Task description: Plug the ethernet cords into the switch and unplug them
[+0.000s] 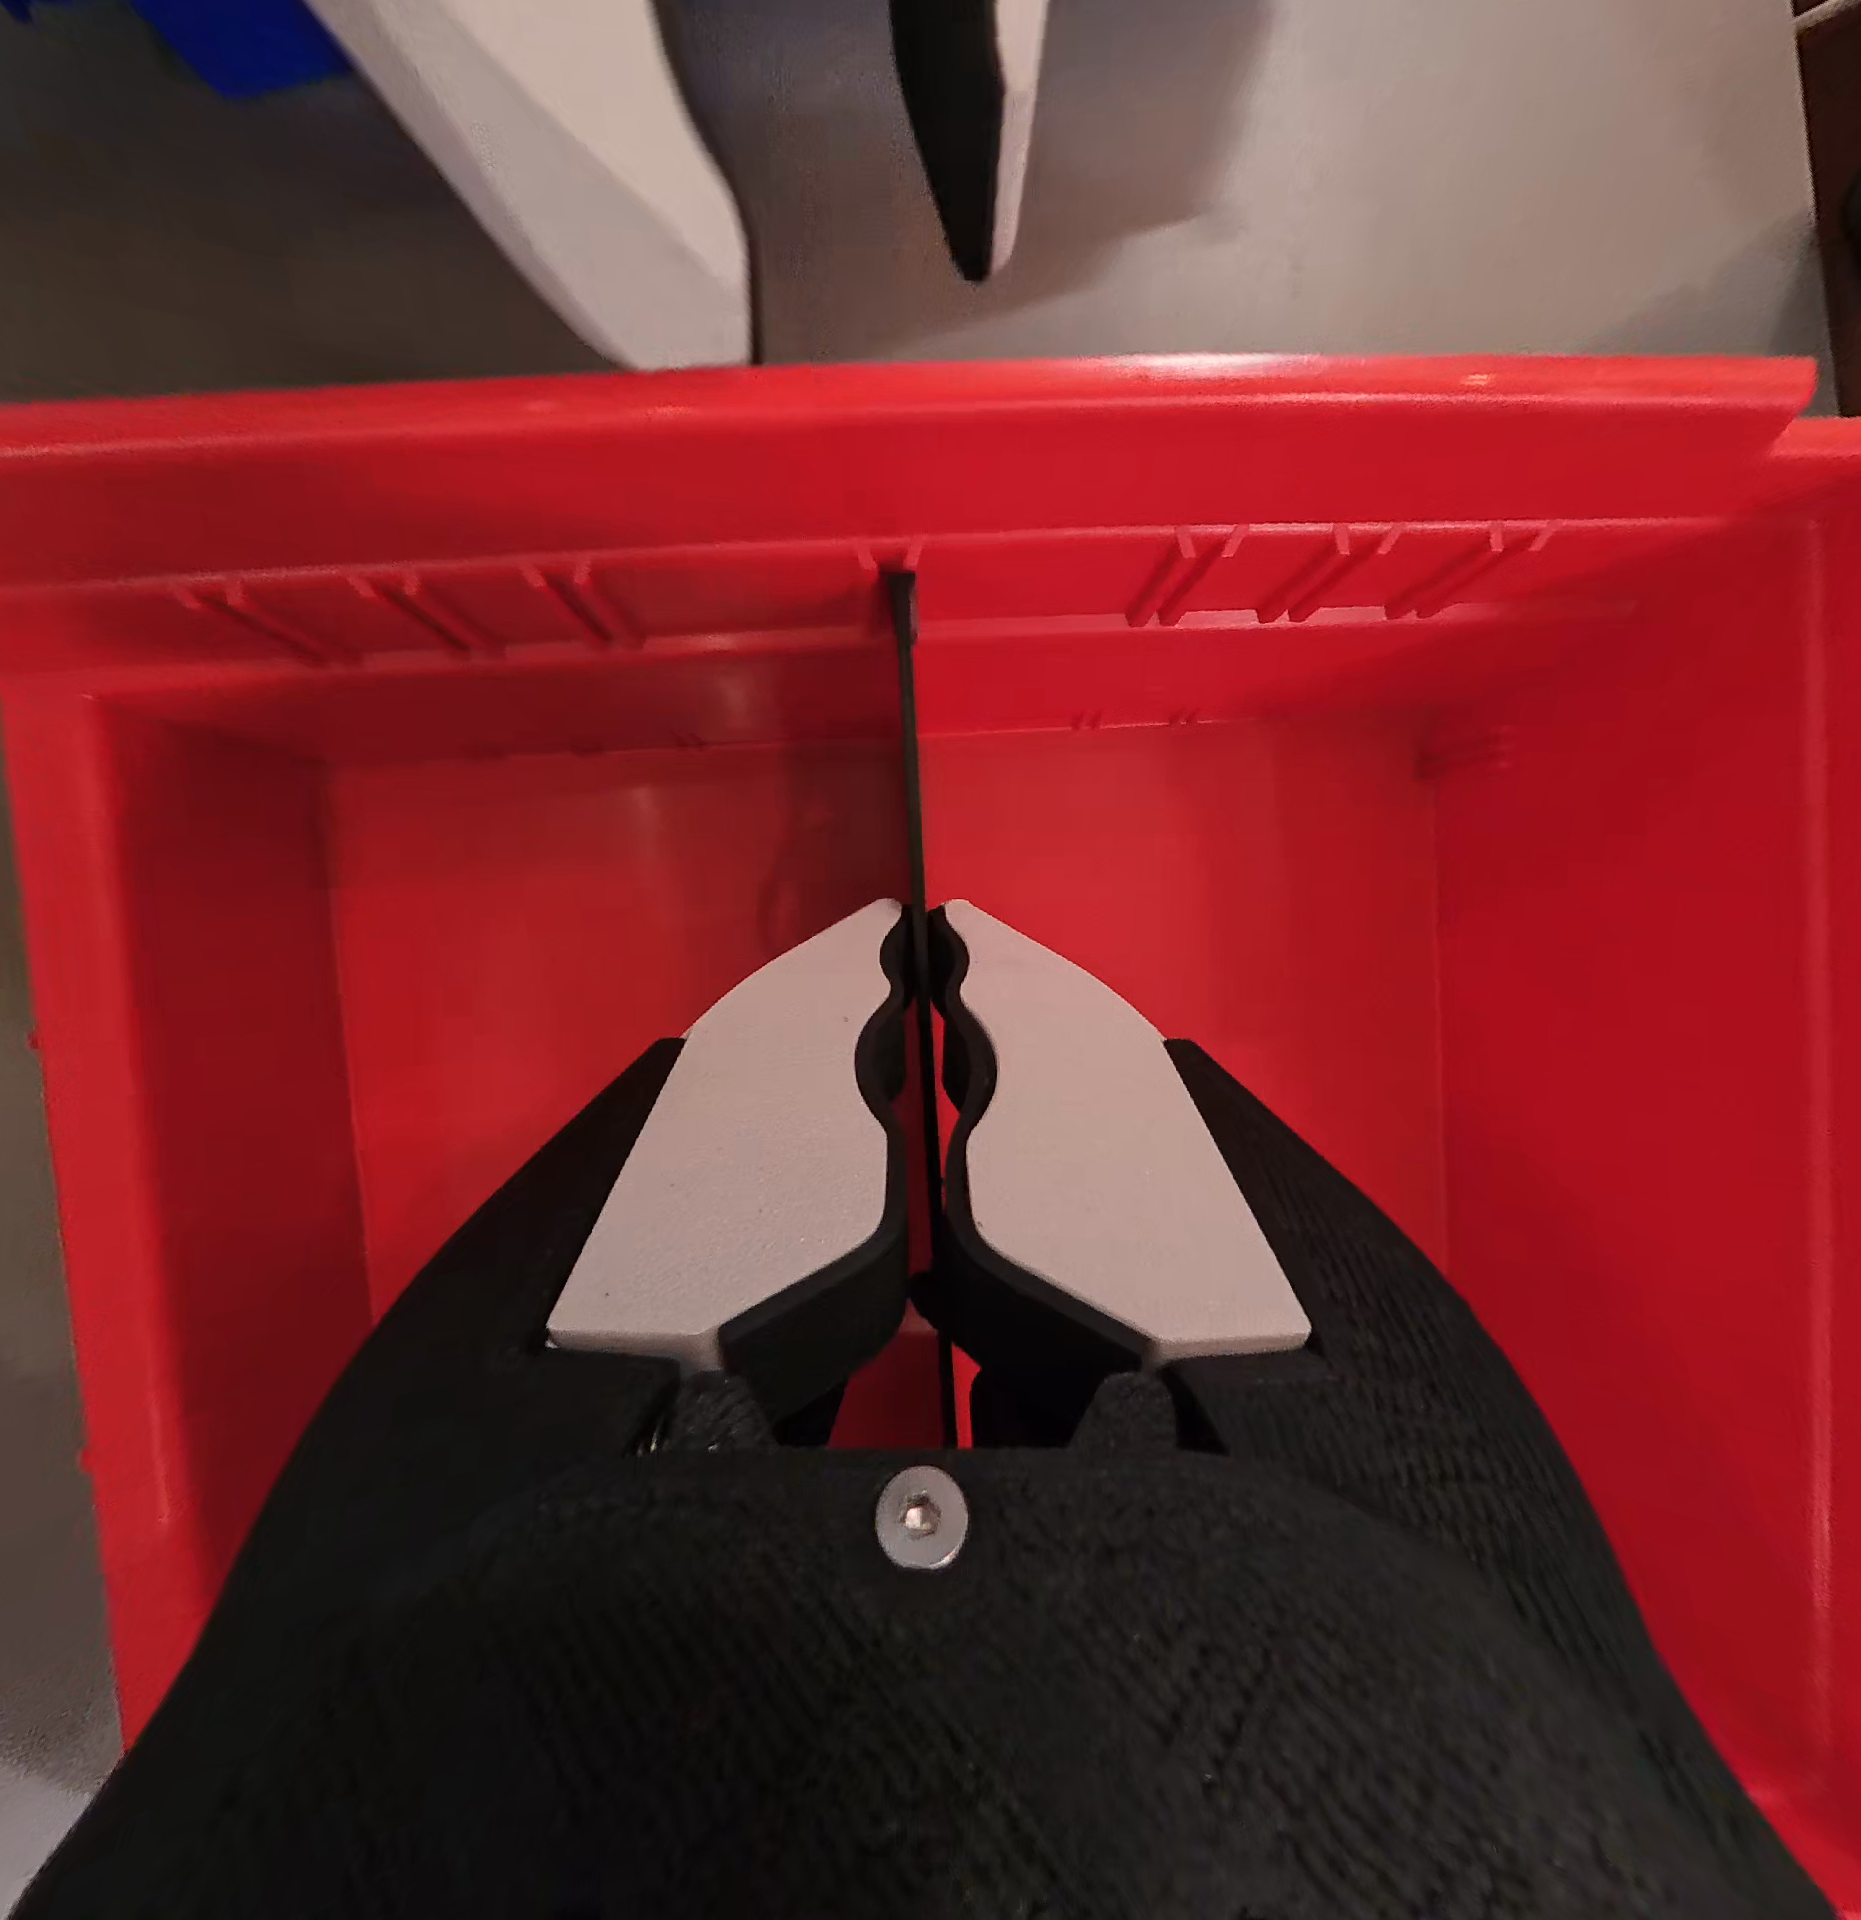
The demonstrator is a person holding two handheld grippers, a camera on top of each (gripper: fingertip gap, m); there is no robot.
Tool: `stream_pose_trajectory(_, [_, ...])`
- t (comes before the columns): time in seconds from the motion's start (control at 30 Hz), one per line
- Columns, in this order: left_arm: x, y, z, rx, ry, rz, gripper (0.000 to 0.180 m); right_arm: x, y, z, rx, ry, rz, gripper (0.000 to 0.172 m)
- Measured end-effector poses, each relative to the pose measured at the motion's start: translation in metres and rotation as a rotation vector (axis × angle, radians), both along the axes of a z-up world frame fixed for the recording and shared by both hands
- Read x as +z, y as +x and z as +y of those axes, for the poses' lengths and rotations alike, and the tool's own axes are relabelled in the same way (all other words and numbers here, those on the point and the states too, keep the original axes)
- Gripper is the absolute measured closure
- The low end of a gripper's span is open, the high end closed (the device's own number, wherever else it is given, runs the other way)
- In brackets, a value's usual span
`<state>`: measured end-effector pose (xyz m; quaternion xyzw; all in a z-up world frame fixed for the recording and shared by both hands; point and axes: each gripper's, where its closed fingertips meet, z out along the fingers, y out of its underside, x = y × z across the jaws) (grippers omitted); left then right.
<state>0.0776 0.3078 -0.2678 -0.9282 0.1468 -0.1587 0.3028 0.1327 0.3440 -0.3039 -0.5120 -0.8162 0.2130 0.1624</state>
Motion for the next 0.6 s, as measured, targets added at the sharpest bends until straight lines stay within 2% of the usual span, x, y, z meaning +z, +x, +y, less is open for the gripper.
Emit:
stream_pose_trajectory(0.13, [0.003,0.003,-0.003,-0.021,0.011,0.008,0.142,0.001,0.000,0.001,-0.018,-0.004,0.013,0.172])
stream_pose_trajectory(0.27, [0.028,-0.005,-0.003,0.032,0.073,-0.097,0.129,0.000,-0.001,0.001,-0.016,0.015,0.014,0.172])
stream_pose_trajectory(0.4, [0.008,0.003,-0.007,-0.026,-0.005,0.040,0.115,0.000,-0.003,-0.002,-0.014,-0.002,0.022,0.172])
stream_pose_trajectory(0.47, [0.000,0.011,-0.005,-0.041,-0.029,0.050,0.123,0.001,-0.004,-0.004,-0.003,0.001,0.028,0.172])
stream_pose_trajectory(0.57, [-0.004,0.018,-0.004,-0.057,-0.036,0.063,0.152,0.015,-0.007,-0.008,0.003,-0.058,0.099,0.172])
stream_pose_trajectory(0.6, [-0.006,0.014,-0.003,-0.041,-0.034,0.098,0.154,0.021,-0.008,-0.009,-0.005,-0.091,0.124,0.172])
